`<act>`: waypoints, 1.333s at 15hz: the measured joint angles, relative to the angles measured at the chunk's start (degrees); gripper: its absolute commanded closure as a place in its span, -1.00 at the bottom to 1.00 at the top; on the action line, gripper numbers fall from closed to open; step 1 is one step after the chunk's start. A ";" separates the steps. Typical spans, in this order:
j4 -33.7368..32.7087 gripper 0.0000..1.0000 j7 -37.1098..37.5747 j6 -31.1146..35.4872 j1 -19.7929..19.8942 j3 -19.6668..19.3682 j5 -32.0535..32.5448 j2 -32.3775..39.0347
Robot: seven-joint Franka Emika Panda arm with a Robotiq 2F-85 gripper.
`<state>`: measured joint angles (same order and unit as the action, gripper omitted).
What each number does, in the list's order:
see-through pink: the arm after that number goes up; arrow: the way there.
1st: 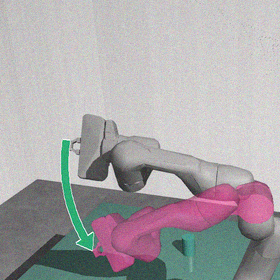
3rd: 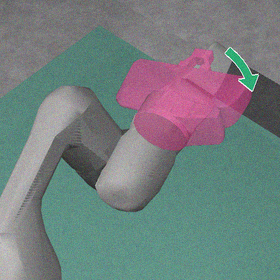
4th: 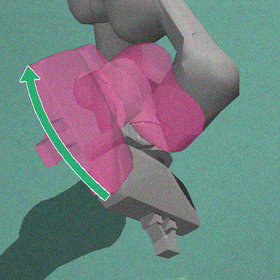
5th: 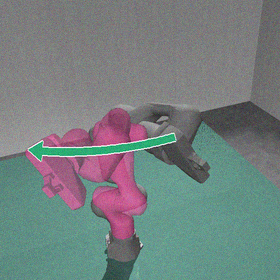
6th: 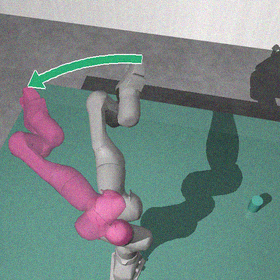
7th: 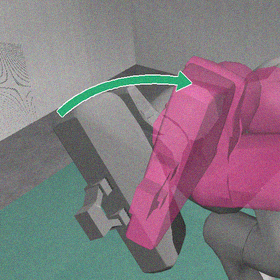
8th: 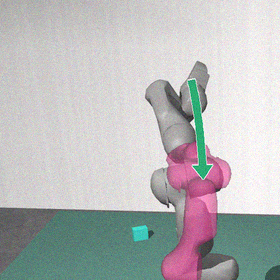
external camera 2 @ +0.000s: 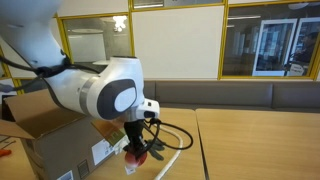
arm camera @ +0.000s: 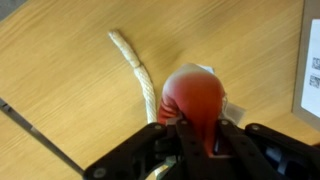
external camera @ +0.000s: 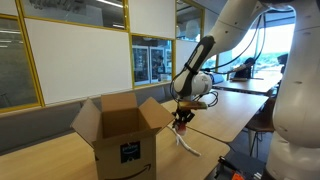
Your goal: Put the measuring tape, turnip plushie and the rope in the box respectively then move the box to the right, then put the black object in the box
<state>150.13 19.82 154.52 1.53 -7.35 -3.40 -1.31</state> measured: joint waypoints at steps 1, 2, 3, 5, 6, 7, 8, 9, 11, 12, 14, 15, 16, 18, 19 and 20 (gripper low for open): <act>0.49 0.69 3.26 0.00 0.10 0.25 4.18 -3.04; 0.78 0.69 6.67 -0.04 0.39 1.10 8.36 -6.05; 0.90 0.69 9.83 -0.18 0.96 2.69 11.83 -8.97; 0.78 0.69 14.93 -0.91 2.29 7.33 16.37 -14.45; 0.62 0.69 16.87 -1.45 2.82 9.91 17.69 -16.92; 0.36 0.69 18.57 -2.20 3.20 12.56 18.60 -19.22; 0.02 0.69 19.93 -2.96 3.39 15.05 18.95 -21.22; -0.45 0.70 20.91 -3.72 3.45 17.41 19.01 -22.95; -1.71 0.69 22.48 -5.04 3.50 21.51 19.03 -25.44; -2.41 0.69 22.96 -5.51 3.50 23.25 19.03 -26.25; -3.60 0.69 23.48 -5.90 3.40 25.87 19.03 -26.95; -4.08 0.69 23.59 -5.92 3.28 26.88 19.03 -26.95; -4.42 0.69 23.69 -5.92 3.11 27.77 19.02 -26.89; -4.86 0.69 23.76 -5.92 2.47 28.99 18.83 -26.53; -5.00 0.69 23.76 -5.91 1.91 29.29 18.56 -26.20; -5.14 0.69 23.76 -5.91 1.26 29.43 18.23 -25.69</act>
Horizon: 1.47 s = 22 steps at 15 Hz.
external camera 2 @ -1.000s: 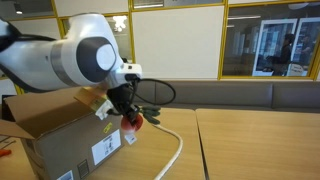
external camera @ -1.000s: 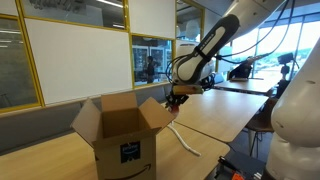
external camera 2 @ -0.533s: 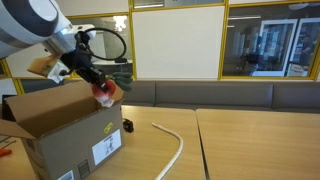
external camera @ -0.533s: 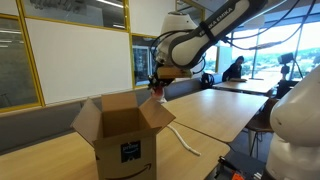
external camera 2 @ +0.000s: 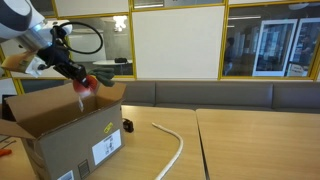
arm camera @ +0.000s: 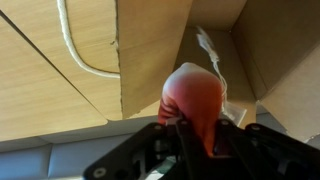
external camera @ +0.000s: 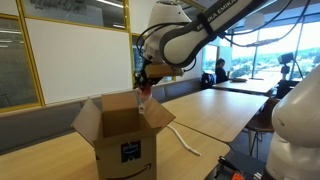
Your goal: Put the measuring tape, turnip plushie and the rope in the box respectively then move the box to the right, then put the black object in the box
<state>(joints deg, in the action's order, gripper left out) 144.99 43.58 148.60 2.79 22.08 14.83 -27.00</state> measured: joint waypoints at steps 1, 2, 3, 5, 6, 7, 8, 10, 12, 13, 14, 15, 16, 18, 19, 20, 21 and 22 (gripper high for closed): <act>-0.15 0.69 0.00 0.00 -0.73 0.04 -0.51 0.68; -0.28 0.69 0.00 0.02 -1.45 0.04 -1.01 1.52; -0.47 0.70 -0.01 0.04 -2.15 0.04 -1.73 2.54; -0.79 0.70 -0.02 0.11 -3.23 0.04 -2.93 4.97; -0.93 0.70 -0.02 0.13 -3.61 0.03 -3.26 6.30; -1.10 0.70 -0.02 0.14 -3.84 0.02 -3.49 7.69; -1.25 0.70 -0.02 0.14 -4.00 0.00 -3.75 9.09; -1.46 0.15 -0.02 0.14 -4.12 -0.17 -4.00 12.17; -1.72 -0.13 -0.01 0.14 -4.24 -0.65 -4.08 15.34; -1.97 -0.27 -0.01 0.14 -4.37 -1.00 -4.08 16.84; -2.26 -0.45 -0.01 0.14 -4.59 -1.42 -4.08 18.19; -2.60 -0.58 -0.01 0.14 -4.94 -1.92 -4.08 19.38; -2.98 -0.72 -0.01 0.14 -5.37 -2.46 -4.13 20.37; -3.71 -0.98 -0.01 0.11 -6.30 -3.56 -4.43 21.68; -3.96 -1.00 -0.01 0.11 -6.74 -4.09 -4.59 21.98; -4.20 -1.00 -0.01 0.08 -7.11 -4.59 -4.62 22.12; -4.45 -1.00 -0.01 0.06 -7.36 -5.03 -4.63 22.10; -4.74 -1.00 -0.01 0.03 -7.56 -5.42 -4.63 21.96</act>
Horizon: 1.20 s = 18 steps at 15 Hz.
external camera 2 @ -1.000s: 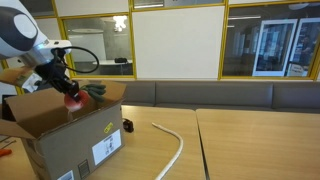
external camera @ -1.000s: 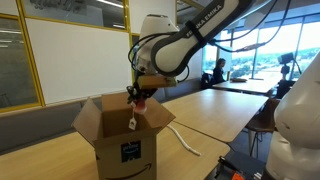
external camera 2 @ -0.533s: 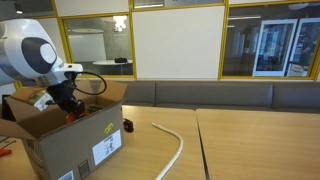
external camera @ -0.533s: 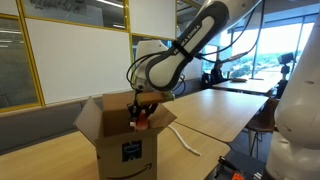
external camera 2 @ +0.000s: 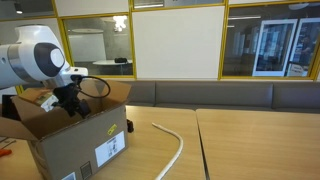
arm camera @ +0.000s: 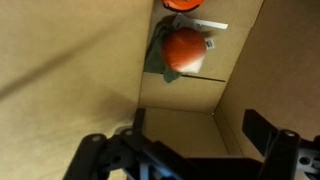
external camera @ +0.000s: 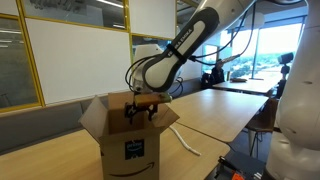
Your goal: Put the measuring tape, turnip plushie and the rope in the box respectively then move the box to the right, then put the black object in the box
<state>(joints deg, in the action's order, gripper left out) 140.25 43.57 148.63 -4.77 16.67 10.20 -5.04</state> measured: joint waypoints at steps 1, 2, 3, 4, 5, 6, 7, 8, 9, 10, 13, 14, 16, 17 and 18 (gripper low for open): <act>-0.32 -1.00 0.00 -0.05 -0.17 -0.38 0.00 -0.36; -0.57 -1.00 -0.01 -0.15 -0.23 -0.71 0.00 -0.98; -0.74 -1.00 -0.03 -0.46 -0.24 -1.03 0.00 -1.96; -0.91 -1.00 -0.04 -0.97 -0.24 -1.31 0.00 -3.17; -1.02 -1.00 -0.04 -1.44 -0.24 -1.53 0.00 -4.52; -1.10 -1.00 -0.04 -2.04 -0.23 -1.74 0.00 -6.10; -1.15 -1.00 -0.04 -2.66 -0.22 -1.92 0.00 -7.93; -1.19 -1.00 -0.05 -3.37 -0.17 -2.08 0.01 -9.83; -1.19 -1.00 -0.05 -4.10 -0.03 -2.19 0.03 -11.98; -1.17 -1.00 -0.07 -4.92 0.24 -2.26 0.06 -14.23; -0.77 -1.00 -0.32 -7.67 1.83 -2.89 0.13 -21.36; -0.41 -1.00 -0.50 -8.46 2.71 -3.33 0.19 -23.77; 0.62 -1.00 -1.15 -9.67 4.85 -4.56 0.32 -27.91; 1.29 -1.00 -1.72 -10.16 6.05 -5.41 0.33 -29.79; 2.04 -1.00 -2.36 -10.45 7.36 -6.37 0.33 -31.42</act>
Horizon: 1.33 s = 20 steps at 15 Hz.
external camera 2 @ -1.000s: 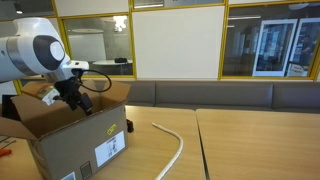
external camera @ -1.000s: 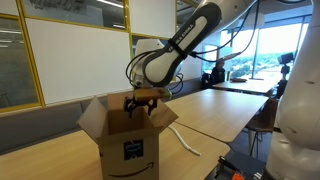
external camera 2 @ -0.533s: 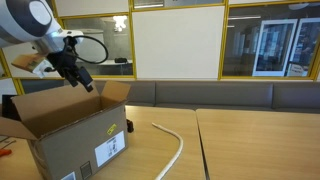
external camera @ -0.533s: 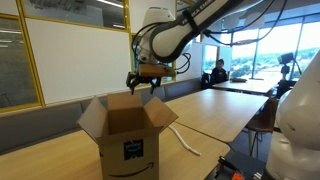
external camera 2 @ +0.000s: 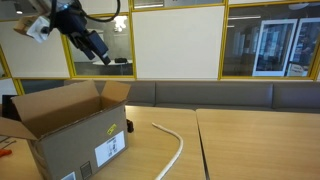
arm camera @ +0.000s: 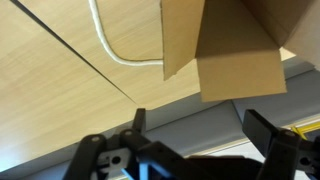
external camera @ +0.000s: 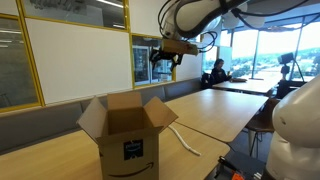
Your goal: Put the measuring tape, turnip plushie and the rope in the box respectively then move the box to the right, then put the black object in the box
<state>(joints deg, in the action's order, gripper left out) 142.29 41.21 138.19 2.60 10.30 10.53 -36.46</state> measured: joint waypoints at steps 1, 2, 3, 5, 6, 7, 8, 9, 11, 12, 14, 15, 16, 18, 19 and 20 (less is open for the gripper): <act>0.73 -1.00 -0.73 -0.21 1.36 -1.02 0.00 -1.37; 1.48 -1.00 -1.60 -0.35 2.81 -2.06 0.00 -2.49; 2.17 -1.00 -2.46 -0.44 4.36 -3.08 0.00 -3.27; 3.29 -1.00 -3.97 -0.45 7.37 -4.61 0.00 -3.59; 3.85 -1.00 -4.60 -0.45 8.76 -5.17 0.00 -3.35; 4.36 -1.00 -5.15 -0.43 10.12 -5.61 0.01 -2.76; 4.78 -1.00 -5.60 -0.38 11.38 -5.89 0.11 -1.87; 5.12 -1.00 -5.92 -0.21 12.59 -6.05 0.35 -0.67; 5.33 -1.00 -6.37 0.55 14.74 -6.15 1.27 3.04; 5.21 -1.00 -6.45 1.05 15.63 -6.18 2.16 5.48; 4.39 -1.00 -7.81 1.65 16.56 -6.47 3.58 11.33; 3.41 -1.00 -9.62 1.66 16.51 -6.97 3.80 14.73; 2.10 -1.00 -11.84 1.63 16.31 -7.60 3.80 18.16; -1.05 -1.00 -16.15 1.54 15.68 -8.94 3.80 24.86; -2.65 -1.00 -18.21 1.46 15.15 -9.65 3.80 27.96; -4.23 -1.00 -20.19 1.42 14.50 -10.42 3.80 30.85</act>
<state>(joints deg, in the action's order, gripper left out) 138.07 21.02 139.60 17.09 -0.13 14.33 -5.61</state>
